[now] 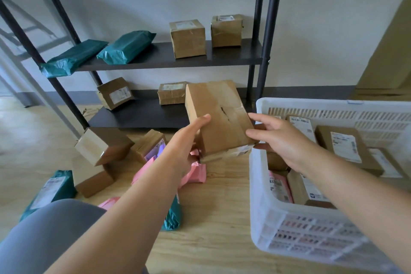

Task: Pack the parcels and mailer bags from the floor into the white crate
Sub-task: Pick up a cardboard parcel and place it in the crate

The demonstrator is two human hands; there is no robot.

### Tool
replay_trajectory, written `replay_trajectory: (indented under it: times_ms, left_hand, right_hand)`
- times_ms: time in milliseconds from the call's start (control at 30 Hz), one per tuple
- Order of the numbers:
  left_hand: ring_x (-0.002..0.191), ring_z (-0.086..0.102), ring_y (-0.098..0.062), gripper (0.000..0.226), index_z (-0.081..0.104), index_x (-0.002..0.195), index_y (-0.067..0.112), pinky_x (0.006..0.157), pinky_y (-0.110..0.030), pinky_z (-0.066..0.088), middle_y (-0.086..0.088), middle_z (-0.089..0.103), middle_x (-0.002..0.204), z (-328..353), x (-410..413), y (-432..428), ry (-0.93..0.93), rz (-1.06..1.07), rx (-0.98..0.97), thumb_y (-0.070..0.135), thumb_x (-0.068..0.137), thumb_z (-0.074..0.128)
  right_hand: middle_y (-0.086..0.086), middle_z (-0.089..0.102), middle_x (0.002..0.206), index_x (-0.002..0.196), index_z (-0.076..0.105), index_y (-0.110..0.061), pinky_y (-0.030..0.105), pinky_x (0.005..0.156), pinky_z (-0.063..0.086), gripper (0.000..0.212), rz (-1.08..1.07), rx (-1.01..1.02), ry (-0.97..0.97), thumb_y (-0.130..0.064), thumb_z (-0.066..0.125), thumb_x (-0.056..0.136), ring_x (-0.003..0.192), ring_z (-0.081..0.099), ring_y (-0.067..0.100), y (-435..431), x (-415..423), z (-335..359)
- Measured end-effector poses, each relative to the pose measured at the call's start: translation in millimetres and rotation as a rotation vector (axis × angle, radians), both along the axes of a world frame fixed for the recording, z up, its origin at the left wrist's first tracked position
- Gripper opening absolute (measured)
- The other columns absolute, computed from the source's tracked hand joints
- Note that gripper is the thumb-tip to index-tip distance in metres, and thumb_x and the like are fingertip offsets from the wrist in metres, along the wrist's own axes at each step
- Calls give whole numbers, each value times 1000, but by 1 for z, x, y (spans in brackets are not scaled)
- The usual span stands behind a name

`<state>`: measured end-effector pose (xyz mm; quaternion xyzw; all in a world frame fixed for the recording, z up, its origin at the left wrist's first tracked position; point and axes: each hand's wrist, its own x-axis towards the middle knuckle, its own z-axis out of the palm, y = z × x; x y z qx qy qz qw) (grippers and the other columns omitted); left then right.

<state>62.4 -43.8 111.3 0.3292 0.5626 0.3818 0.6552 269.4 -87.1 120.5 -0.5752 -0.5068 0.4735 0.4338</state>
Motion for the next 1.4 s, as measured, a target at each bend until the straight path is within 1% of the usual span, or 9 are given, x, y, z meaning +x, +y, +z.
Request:
replay_trajectory:
  times_ms: [100,200,367,500,733,867,1167,1300,1400]
  left_hand:
    - [72,60,-20,72,57,122,13,58,-30,50,-6,65,96,-2,3,-2,-7,30,-27,47,64,82]
    - [98,63,-26,71,54,121,16,85,-42,54,-8,66,109,-6,4,0,36,49,-21,46,64,83]
    - [99,63,-21,89,42,135,21,74,-35,57,-1,62,117,-8,9,-2,246,133,166,51,62,83]
    - [98,68,-22,99,46,133,23,81,-44,59,-2,67,113,-9,15,-7,174,48,163,54,49,86]
    - [97,63,-22,26,58,114,21,82,-39,57,-5,63,108,-9,12,-10,83,26,106,24,89,66]
    - [93,65,-21,23,58,119,19,80,-41,59,-5,65,104,-4,14,-9,140,15,204,13,97,53]
    - [104,62,-16,32,61,121,23,89,-35,54,0,64,116,-2,23,-12,242,-115,350,7,101,42]
    - [107,59,-14,37,60,126,24,92,-29,48,4,64,116,-6,25,-11,372,-185,403,6,101,40]
    - [110,57,-10,40,61,125,28,87,-21,46,13,65,107,-7,24,-12,405,-239,429,5,99,41]
  right_hand:
    - [-21,63,92,127,55,-35,14,73,51,43,0,28,-81,-11,63,92,79,66,-7,-2,-4,0]
    - [-18,61,103,132,53,-31,23,85,49,45,-46,25,-228,-15,62,92,91,63,1,-1,-9,-6]
    - [-13,57,122,125,53,-34,20,83,41,40,-54,132,-393,-32,67,88,103,56,1,-5,-20,-10]
    - [-15,47,128,140,41,-35,23,92,38,68,78,110,-438,-51,71,80,115,48,4,-9,-29,-17]
    - [-13,59,128,139,46,-32,35,102,46,57,51,12,-265,-29,69,87,116,57,9,-3,-16,-30]
    - [-11,61,117,132,50,-29,19,78,47,48,6,13,-295,-15,66,89,101,62,8,0,-15,-32]
    - [-5,56,112,121,43,-22,28,83,49,77,-58,-25,-304,-47,86,63,105,57,13,8,-18,-35]
    - [-1,46,130,138,27,-27,44,99,49,125,-50,-76,-420,-72,80,35,119,50,20,10,-22,-41]
    - [-4,52,127,135,32,-32,42,95,50,112,-69,-96,-346,-66,82,41,115,54,18,11,-17,-41]
